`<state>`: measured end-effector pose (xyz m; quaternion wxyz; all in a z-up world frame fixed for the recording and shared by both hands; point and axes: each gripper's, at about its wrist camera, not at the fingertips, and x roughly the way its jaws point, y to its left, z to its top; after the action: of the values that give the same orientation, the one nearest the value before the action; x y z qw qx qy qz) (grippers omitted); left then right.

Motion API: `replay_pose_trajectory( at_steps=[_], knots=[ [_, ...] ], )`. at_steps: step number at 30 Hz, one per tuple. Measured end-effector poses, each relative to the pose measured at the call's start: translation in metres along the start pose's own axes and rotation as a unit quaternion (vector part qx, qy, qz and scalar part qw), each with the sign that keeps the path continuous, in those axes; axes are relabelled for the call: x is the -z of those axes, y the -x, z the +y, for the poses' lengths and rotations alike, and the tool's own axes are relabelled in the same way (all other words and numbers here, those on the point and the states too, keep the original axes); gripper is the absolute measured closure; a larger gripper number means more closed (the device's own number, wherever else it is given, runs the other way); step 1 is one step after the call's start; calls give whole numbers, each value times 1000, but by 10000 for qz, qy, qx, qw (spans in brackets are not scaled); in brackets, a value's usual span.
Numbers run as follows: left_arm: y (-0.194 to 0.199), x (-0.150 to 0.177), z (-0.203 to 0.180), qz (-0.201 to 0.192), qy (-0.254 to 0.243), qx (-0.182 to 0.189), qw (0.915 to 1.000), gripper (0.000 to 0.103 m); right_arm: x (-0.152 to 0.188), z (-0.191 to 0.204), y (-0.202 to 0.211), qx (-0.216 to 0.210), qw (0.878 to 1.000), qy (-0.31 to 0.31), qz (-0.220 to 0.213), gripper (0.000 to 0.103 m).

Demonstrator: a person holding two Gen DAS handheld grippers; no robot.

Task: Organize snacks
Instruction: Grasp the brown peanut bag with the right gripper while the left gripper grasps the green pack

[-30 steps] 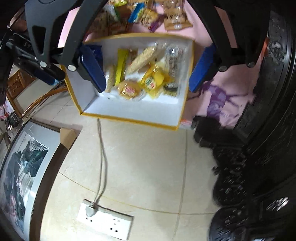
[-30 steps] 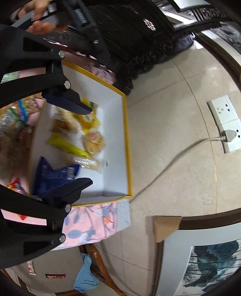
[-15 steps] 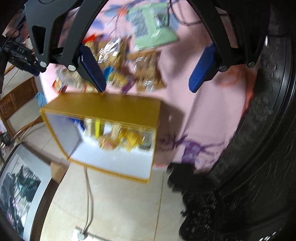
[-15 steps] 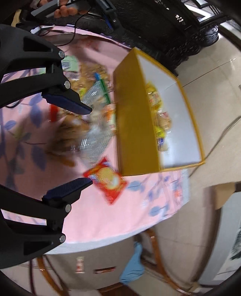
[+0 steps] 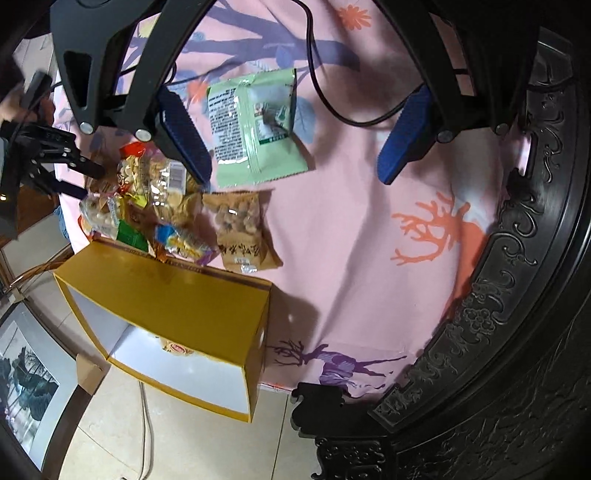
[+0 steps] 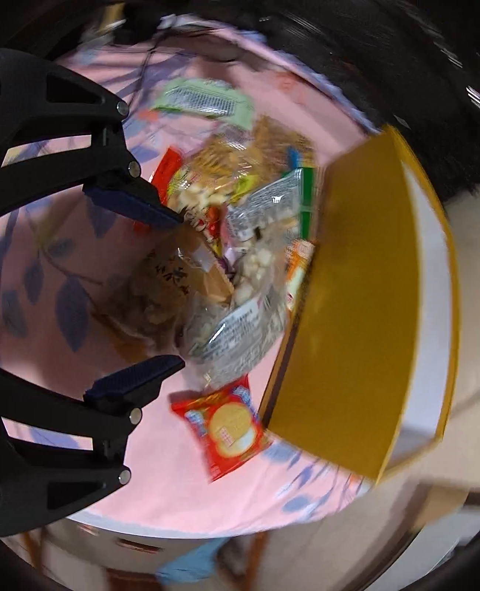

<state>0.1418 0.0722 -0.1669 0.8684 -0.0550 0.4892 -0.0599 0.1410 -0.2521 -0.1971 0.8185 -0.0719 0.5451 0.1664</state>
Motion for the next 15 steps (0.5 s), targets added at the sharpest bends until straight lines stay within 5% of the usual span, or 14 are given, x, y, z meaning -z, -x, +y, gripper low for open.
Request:
replay_pose_trajectory(
  at_steps=[5, 10, 15],
  knots=[
    [-8, 12, -13, 84, -300, 120, 9994, 10, -3, 3, -13, 35, 9986, 503, 162, 32],
    [-30, 34, -38, 461, -875, 252, 9948, 10, 5, 15, -17, 39, 9985, 523, 174, 60],
    [-44, 40, -42, 656, -817, 341, 9939, 10, 15, 28, -12, 105, 9996, 222, 135, 61]
  ],
)
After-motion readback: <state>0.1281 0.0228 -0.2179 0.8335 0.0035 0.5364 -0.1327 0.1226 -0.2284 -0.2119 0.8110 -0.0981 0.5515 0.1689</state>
